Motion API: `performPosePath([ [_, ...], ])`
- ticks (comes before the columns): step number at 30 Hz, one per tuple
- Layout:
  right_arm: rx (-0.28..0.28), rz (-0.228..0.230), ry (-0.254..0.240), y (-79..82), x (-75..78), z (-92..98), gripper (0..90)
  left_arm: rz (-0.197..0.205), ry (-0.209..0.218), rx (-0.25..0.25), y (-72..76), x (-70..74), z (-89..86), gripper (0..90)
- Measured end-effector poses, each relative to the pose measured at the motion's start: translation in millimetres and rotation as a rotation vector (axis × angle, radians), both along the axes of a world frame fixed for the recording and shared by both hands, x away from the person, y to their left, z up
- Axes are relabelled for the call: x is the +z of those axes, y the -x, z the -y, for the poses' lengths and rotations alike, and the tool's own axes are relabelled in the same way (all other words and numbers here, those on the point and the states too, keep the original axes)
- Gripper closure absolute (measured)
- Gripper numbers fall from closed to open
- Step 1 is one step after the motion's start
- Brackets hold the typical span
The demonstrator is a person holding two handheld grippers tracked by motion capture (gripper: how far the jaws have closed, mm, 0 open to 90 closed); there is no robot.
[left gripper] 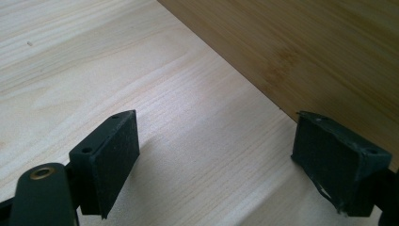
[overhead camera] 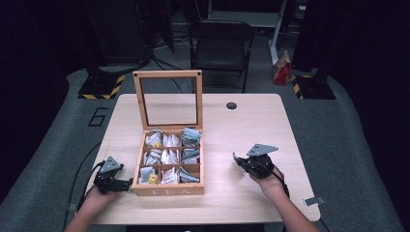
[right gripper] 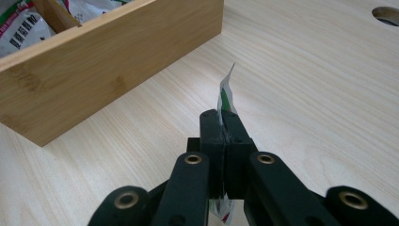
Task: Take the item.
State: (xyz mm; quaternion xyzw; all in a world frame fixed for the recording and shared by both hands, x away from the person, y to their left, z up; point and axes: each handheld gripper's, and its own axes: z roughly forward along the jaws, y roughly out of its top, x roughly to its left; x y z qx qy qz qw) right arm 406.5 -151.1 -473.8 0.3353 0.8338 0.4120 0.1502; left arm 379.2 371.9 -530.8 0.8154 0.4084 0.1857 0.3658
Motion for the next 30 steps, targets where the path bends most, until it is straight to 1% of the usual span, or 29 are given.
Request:
performPosePath([
  [2,-0.004,-0.001,0.000,-0.1,-0.9,-0.4,89.2,0.000,0.000,0.000,0.0,0.0,0.0,14.8],
  [4,0.003,0.001,0.013,-0.3,-2.6,-0.4,89.1,0.000,0.000,0.000,0.0,0.0,0.0,14.8],
  [5,0.004,-0.007,0.024,-0.2,-4.8,-1.2,89.1,0.000,0.000,0.000,0.0,0.0,0.0,14.8],
  [8,0.005,-0.011,0.032,0.0,-6.9,-2.0,89.0,0.000,0.000,-0.001,0.0,0.0,0.0,14.8],
  [10,0.010,-0.018,0.029,0.6,-8.3,-2.7,88.7,0.000,0.000,0.000,0.0,0.0,0.0,14.8],
  [11,0.020,-0.023,0.028,0.9,-9.5,-2.9,88.3,0.000,0.000,0.000,0.0,0.0,0.0,14.8],
  [13,0.020,-0.025,0.028,1.5,-10.5,-3.7,87.4,0.000,-0.001,-0.001,0.0,0.0,0.0,14.8],
  [15,0.023,-0.036,0.019,1.8,-11.3,-4.6,86.4,0.000,-0.001,-0.001,0.0,0.0,0.0,14.8],
  [19,0.040,-0.047,0.018,2.5,-13.2,-6.2,83.7,0.000,-0.001,-0.001,0.0,0.0,-0.1,14.8],
  [20,0.035,-0.052,0.017,2.9,-13.6,-7.2,83.1,0.000,-0.001,-0.001,0.0,0.0,-0.1,14.8],
  [21,0.045,-0.052,0.018,2.7,-14.3,-7.3,82.8,0.000,-0.001,-0.001,0.0,0.0,-0.1,14.8],
  [23,0.044,-0.050,0.017,3.2,-15.3,-8.3,82.1,0.000,0.000,0.000,0.0,0.0,0.0,14.8],
  [25,0.038,-0.064,0.009,3.6,-15.8,-8.8,81.2,0.000,0.000,0.000,0.0,0.0,0.0,14.8],
  [28,0.046,-0.079,0.006,3.1,-17.3,-8.0,77.2,0.000,0.001,0.000,0.0,0.0,0.0,14.8],
  [30,0.042,-0.091,-0.002,3.1,-18.4,-8.6,73.5,0.000,0.001,0.000,0.0,0.0,0.0,14.8],
])
